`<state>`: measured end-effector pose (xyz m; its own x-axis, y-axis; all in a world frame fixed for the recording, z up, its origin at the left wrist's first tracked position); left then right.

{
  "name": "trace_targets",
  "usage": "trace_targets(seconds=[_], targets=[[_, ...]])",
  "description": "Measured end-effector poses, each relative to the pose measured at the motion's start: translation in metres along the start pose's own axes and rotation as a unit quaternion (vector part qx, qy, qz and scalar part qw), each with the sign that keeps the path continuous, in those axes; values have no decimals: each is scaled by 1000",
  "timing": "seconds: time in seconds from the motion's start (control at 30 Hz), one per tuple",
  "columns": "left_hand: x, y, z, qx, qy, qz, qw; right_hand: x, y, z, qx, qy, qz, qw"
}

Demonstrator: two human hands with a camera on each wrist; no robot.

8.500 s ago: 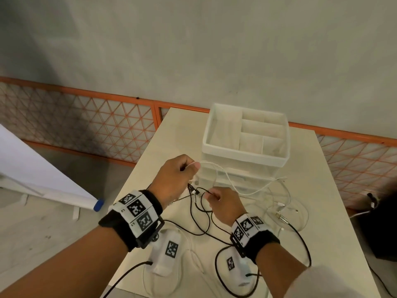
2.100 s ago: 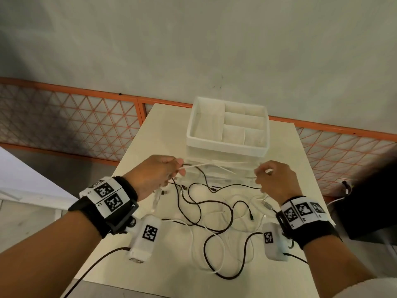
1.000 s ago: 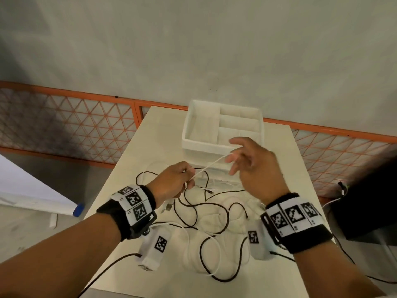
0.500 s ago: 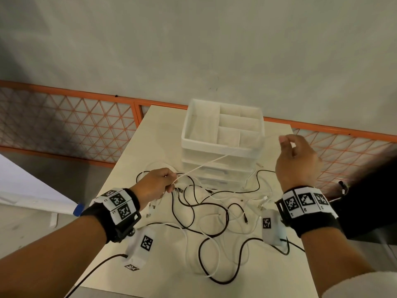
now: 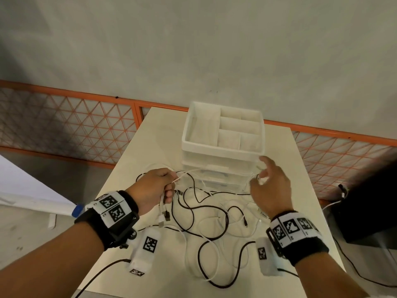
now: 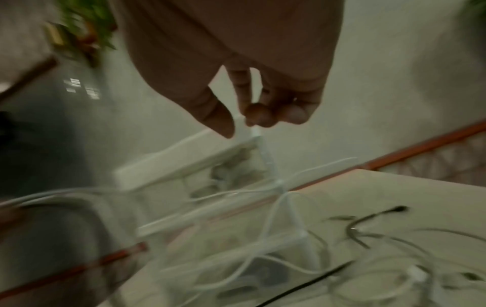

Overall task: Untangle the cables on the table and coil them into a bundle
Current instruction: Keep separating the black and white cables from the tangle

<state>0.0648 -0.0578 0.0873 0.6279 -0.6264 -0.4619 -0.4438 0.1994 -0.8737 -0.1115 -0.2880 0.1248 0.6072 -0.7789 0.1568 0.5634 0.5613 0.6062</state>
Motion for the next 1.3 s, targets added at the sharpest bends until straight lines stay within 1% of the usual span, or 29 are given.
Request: trace_targets(seconds=[0.03, 0.1, 0.13, 0.17, 0.23, 0.33, 0.47, 0.63, 0.7, 0.8, 0.87, 0.9, 0.97, 1.03, 1.07, 1.1, 1.17, 1.2, 1.23, 1.27, 1.3], targets=[[-1, -2, -8, -3, 18, 0, 1000, -9, 20, -8, 22, 22, 61, 998], [-5, -7, -29, -3, 58, 0, 998, -27, 58, -27, 20, 89, 166, 982], [-7, -9, -38, -4, 77, 2, 997, -33, 71, -35, 3, 109, 192, 975], [-9, -11, -46, -8, 92, 4, 996, -34, 79, -39, -9, 114, 199, 973], [-13, -12, -58, -19, 114, 10, 993, -28, 83, -38, 5, 100, 181, 978], [-17, -10, -63, -26, 135, 11, 990, -16, 80, -22, 60, 67, 163, 983], [-18, -11, -60, -30, 130, -7, 991, -3, 71, -2, 95, 39, 117, 988], [-15, -10, -58, -34, 128, -8, 991, 6, 55, 12, 106, -35, 67, 991], [-13, -9, -57, -46, 125, -1, 991, 7, 49, 11, 87, -29, 53, 994], [-11, -10, -54, -44, 115, 3, 992, 6, 38, 0, 33, 35, 34, 998], [-12, -13, -53, -23, 116, -7, 993, 0, 41, -4, 68, 105, 40, 991], [-13, -15, -54, -3, 121, -17, 992, -5, 48, -7, 90, 150, 54, 983], [-16, -23, -61, 48, 133, -50, 989, -20, 67, -19, 80, 236, 98, 963], [-20, -36, -68, 79, 126, -98, 984, -32, 76, -35, 38, 268, 129, 954], [-22, -43, -69, 87, 116, -125, 982, -35, 73, -43, 20, 285, 126, 950], [-25, -50, -68, 93, 107, -147, 979, -35, 62, -53, 1, 312, 106, 944], [-29, -57, -63, 102, 112, -165, 975, -32, 28, -62, -32, 374, 19, 927], [-30, -56, -57, 119, 122, -161, 972, -25, 10, -58, -35, 363, -28, 931], [-30, -53, -51, 161, 131, -149, 967, -12, -7, -49, -34, 306, -65, 949], [-29, -45, -44, 235, 136, -130, 954, 3, -21, -33, -50, 212, -76, 973], [-27, -34, -38, 325, 137, -105, 930, 13, -29, -15, -67, 105, -69, 990]])
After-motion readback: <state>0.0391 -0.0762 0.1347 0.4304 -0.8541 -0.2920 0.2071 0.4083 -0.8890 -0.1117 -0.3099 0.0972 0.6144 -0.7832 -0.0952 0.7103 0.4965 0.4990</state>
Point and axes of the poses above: each hand's wrist, its own x-axis towards the middle knuckle, its own z-axis out of the back of the hand, y = z × x, the point moved 7 cm from there along x, towards the middle knuckle, and after that the axes turned 5 degrees about -x, right-handed, at the moved point
